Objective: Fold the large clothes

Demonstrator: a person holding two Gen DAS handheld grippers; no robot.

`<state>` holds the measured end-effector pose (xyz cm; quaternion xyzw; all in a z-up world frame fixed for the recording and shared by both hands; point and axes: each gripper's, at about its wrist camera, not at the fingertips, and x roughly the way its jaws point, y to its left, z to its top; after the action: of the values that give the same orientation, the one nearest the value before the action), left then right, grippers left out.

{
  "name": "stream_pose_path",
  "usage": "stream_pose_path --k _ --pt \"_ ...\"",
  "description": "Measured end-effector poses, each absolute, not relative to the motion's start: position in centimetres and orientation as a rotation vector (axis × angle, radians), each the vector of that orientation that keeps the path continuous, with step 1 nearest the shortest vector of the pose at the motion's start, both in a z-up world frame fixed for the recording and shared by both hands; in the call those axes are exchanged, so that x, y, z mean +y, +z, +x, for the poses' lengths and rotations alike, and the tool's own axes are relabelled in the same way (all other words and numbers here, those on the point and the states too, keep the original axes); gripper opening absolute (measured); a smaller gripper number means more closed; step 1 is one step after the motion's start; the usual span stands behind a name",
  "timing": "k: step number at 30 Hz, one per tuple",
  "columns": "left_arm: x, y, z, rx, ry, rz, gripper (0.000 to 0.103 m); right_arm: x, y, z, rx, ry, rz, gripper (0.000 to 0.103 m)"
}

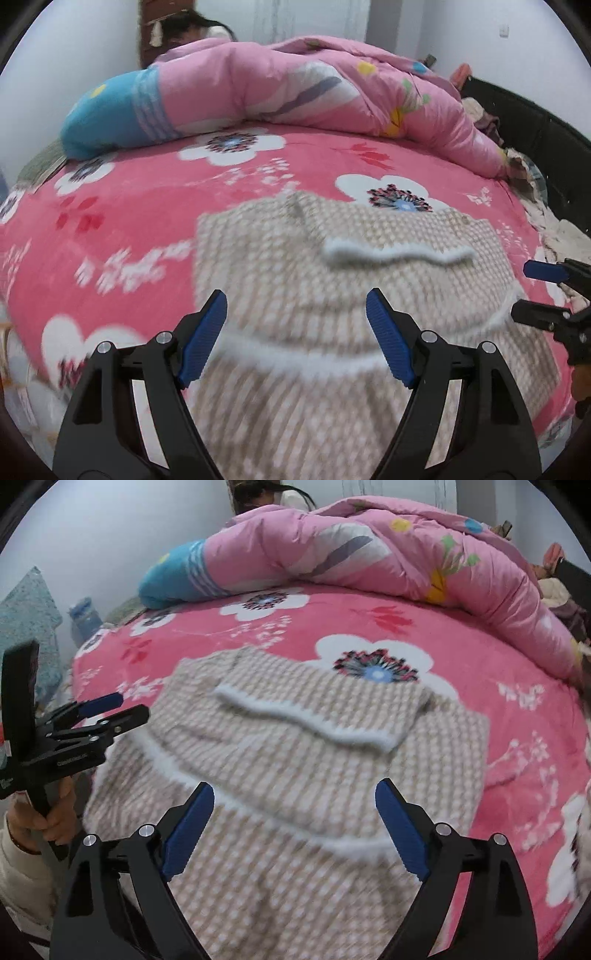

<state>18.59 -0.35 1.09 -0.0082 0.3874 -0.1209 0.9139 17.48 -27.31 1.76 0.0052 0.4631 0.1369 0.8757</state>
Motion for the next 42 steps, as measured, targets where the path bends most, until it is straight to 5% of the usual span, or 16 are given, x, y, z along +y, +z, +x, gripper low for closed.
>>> stream_pose_path --k 12,25,42 --pt "8.2 -3.4 11.7 0.808 -0.271 -0.225 0.073 -26.4 -5.4 14.5 1.086 0.258 0.052 0.089" --pt "7.6 -6.4 17.6 0.907 -0.280 -0.254 0.031 -27.3 -6.7 14.4 1.085 0.293 0.091 0.090" --pt "6.4 -7.4 20.0 1.003 -0.403 -0.295 0.033 -27.2 -6.5 14.3 1.088 0.292 0.080 0.090"
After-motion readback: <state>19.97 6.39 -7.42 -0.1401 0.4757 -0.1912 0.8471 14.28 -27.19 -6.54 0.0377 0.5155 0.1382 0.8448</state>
